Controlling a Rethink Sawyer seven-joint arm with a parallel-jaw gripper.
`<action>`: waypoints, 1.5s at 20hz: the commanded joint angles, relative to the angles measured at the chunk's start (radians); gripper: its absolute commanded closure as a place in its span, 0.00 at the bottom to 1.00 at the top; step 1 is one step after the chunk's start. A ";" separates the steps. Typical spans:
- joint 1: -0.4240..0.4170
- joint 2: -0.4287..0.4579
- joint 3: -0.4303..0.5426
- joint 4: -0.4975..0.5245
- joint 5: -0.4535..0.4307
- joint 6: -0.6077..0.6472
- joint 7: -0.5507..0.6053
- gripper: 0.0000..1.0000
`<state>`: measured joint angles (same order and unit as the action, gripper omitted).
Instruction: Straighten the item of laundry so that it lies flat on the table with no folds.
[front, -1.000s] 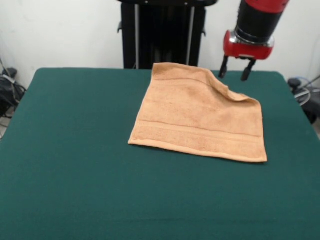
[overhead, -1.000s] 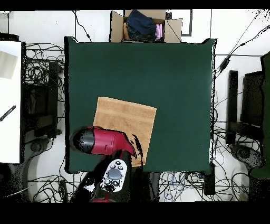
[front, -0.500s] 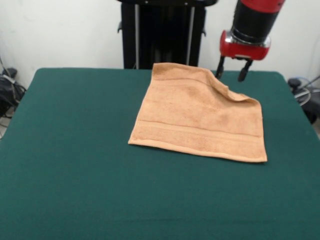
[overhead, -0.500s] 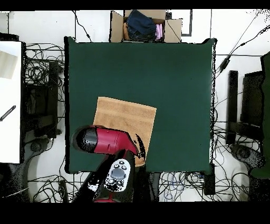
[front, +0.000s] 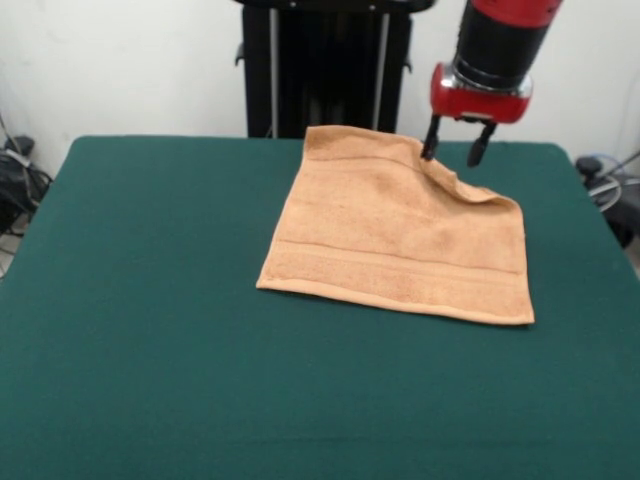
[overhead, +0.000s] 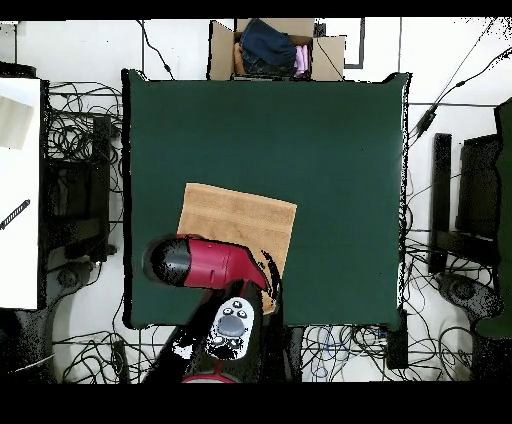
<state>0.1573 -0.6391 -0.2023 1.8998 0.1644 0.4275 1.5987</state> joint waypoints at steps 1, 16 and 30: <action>-0.037 0.024 0.064 -0.043 -0.039 0.062 0.082 0.00; -0.033 0.041 0.057 -0.046 -0.073 0.016 0.105 0.00; 0.046 0.096 -0.004 -0.112 -0.117 0.006 0.143 0.00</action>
<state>0.1891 -0.5882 -0.2052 1.8449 0.0927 0.4275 1.5987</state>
